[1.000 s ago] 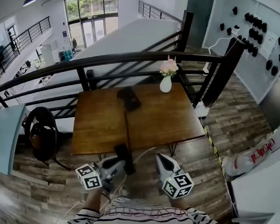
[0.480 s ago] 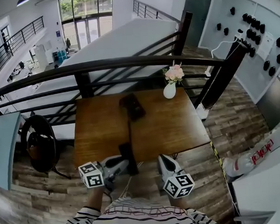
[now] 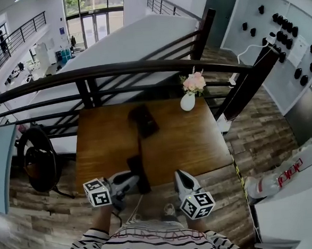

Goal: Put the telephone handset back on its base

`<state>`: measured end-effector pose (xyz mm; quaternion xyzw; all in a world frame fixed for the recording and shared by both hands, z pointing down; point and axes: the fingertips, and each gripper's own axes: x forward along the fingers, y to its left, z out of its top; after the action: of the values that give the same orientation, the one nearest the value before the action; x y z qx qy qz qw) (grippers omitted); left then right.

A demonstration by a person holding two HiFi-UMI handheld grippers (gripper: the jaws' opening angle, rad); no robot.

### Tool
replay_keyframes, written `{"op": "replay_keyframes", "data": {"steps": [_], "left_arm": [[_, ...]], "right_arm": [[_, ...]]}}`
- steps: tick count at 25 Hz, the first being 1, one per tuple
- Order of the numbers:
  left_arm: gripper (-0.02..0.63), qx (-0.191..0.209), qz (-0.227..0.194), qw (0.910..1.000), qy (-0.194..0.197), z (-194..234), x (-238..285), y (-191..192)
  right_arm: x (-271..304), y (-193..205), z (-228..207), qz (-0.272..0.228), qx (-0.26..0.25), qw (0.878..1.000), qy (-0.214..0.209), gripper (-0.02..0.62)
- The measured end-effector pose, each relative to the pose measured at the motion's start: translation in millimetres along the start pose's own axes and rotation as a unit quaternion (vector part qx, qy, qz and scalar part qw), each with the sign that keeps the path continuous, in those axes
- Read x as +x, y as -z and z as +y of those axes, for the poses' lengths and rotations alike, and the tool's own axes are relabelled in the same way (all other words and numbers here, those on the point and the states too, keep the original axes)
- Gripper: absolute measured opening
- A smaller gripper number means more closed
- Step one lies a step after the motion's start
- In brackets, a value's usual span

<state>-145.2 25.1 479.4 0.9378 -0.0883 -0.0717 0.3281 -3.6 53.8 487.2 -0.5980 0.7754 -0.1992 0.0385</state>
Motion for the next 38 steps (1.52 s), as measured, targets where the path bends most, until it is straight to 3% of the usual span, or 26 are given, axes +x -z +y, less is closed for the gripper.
{"op": "replay_keyframes", "data": {"steps": [12,20,30,38], "left_arm": [[0.066,0.012,-0.043,0.9972,-0.060,23,116,-2],[0.066,0.021,-0.062,0.9918,-0.109,24,155,13],[0.066,0.009,-0.089,0.9875,-0.129,45,147,-7],[0.066,-0.005,-0.077,0.9906,-0.113,86,127,-46]], "right_arm": [[26,-42,-105,0.028,-0.029,0.995,-0.092,0.000],[23,-46,-154,0.053,-0.032,0.988,-0.138,0.000],[55,-47,-150,0.072,-0.029,0.984,-0.161,0.000],[108,-66,-130,0.065,-0.042,0.987,-0.139,0.000]]}}
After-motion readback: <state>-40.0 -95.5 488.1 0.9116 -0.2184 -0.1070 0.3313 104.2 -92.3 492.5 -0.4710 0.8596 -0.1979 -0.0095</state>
